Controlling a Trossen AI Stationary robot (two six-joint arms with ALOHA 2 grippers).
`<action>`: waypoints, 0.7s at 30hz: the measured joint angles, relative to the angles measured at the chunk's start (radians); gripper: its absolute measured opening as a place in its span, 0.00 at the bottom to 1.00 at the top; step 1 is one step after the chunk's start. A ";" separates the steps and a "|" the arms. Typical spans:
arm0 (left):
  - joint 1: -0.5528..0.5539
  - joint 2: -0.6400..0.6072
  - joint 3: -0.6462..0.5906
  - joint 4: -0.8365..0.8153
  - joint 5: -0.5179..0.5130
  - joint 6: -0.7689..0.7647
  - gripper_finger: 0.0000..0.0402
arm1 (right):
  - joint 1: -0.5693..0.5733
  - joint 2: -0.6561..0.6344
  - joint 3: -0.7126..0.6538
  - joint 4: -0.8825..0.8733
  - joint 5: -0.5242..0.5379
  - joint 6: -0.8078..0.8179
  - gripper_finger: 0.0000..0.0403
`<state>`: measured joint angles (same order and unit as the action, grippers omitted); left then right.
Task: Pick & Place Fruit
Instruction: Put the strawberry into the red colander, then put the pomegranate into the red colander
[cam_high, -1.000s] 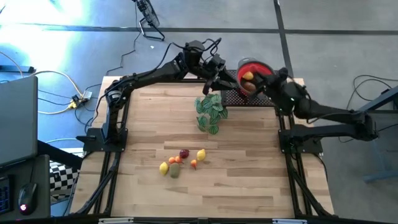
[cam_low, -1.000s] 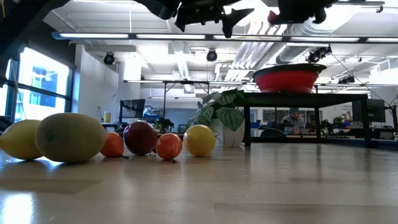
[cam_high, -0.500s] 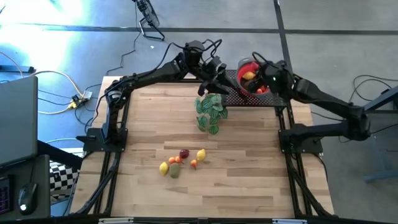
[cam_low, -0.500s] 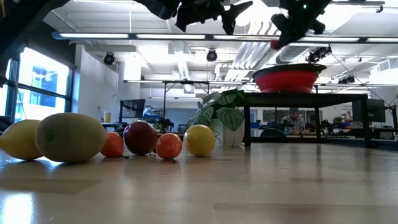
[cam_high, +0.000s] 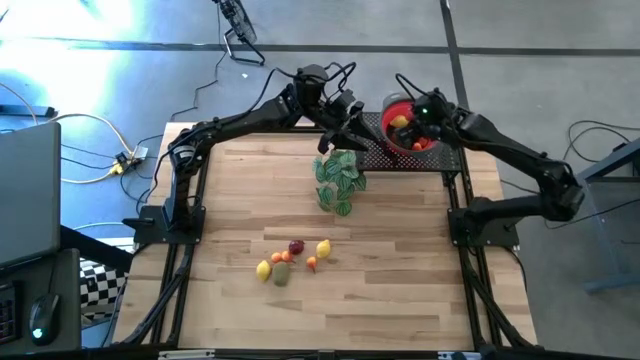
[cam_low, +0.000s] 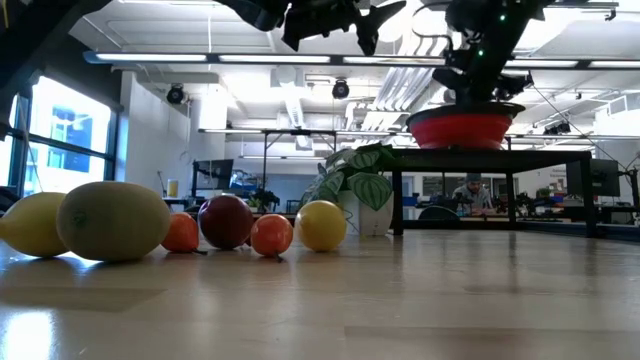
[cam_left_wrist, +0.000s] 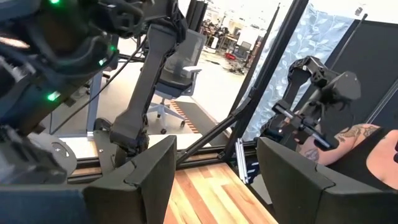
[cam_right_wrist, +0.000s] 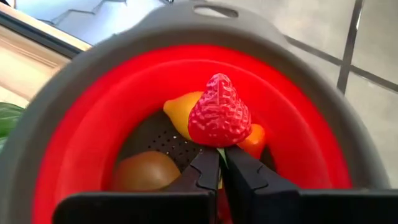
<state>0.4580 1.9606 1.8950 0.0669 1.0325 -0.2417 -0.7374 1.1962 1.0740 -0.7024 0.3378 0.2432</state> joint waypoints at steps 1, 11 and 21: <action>0.000 0.000 0.000 0.000 0.000 0.000 0.55 | -0.004 0.006 0.000 0.001 0.003 0.000 0.02; 0.000 -0.002 0.000 0.000 -0.001 0.009 0.55 | -0.009 0.016 0.000 0.006 0.028 -0.012 0.26; 0.001 -0.011 0.000 -0.010 -0.010 0.063 0.47 | 0.017 -0.064 -0.002 0.012 0.027 -0.054 0.39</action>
<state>0.4587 1.9497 1.8952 0.0568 1.0222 -0.1787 -0.7200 1.1322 1.0725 -0.6907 0.3644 0.1893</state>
